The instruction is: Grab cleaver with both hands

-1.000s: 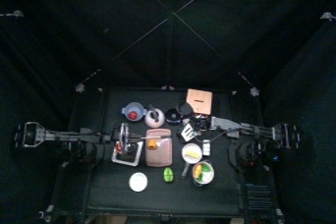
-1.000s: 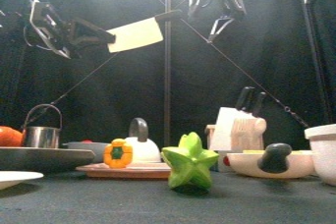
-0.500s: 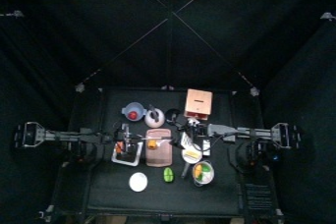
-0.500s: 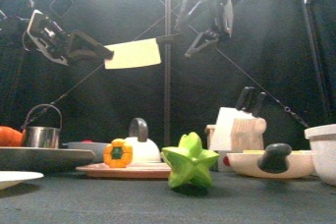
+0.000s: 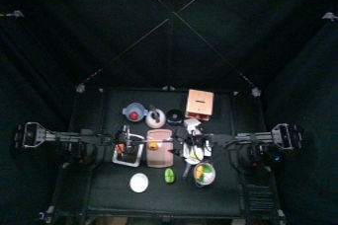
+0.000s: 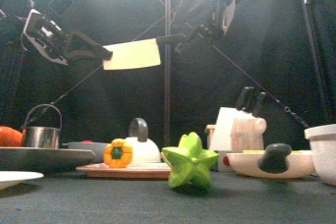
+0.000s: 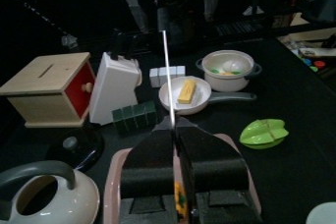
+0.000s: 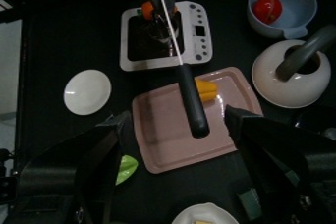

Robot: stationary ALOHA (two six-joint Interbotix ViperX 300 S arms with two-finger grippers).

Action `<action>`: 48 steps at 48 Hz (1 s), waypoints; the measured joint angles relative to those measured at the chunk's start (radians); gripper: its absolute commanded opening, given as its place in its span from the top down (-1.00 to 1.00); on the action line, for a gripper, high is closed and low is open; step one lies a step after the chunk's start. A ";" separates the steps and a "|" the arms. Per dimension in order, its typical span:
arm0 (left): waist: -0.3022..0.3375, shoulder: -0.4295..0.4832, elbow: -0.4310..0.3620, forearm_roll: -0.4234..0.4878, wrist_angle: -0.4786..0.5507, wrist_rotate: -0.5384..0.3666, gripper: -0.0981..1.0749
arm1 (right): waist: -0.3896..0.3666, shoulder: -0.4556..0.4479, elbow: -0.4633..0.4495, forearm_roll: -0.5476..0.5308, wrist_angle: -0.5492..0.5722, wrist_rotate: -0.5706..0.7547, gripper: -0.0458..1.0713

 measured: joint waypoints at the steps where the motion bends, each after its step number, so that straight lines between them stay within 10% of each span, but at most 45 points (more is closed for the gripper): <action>1: 0.000 0.002 -0.002 0.000 0.000 -0.002 0.38 | 0.000 0.003 0.002 -0.002 0.000 0.000 -0.92; 37: -0.015 0.029 -0.006 -0.002 0.008 -0.002 0.38 | -0.003 0.038 0.000 -0.029 -0.032 -0.005 -0.92; 48: -0.014 0.040 -0.011 -0.002 0.008 -0.002 0.38 | -0.003 0.041 0.002 -0.031 -0.032 -0.003 -0.63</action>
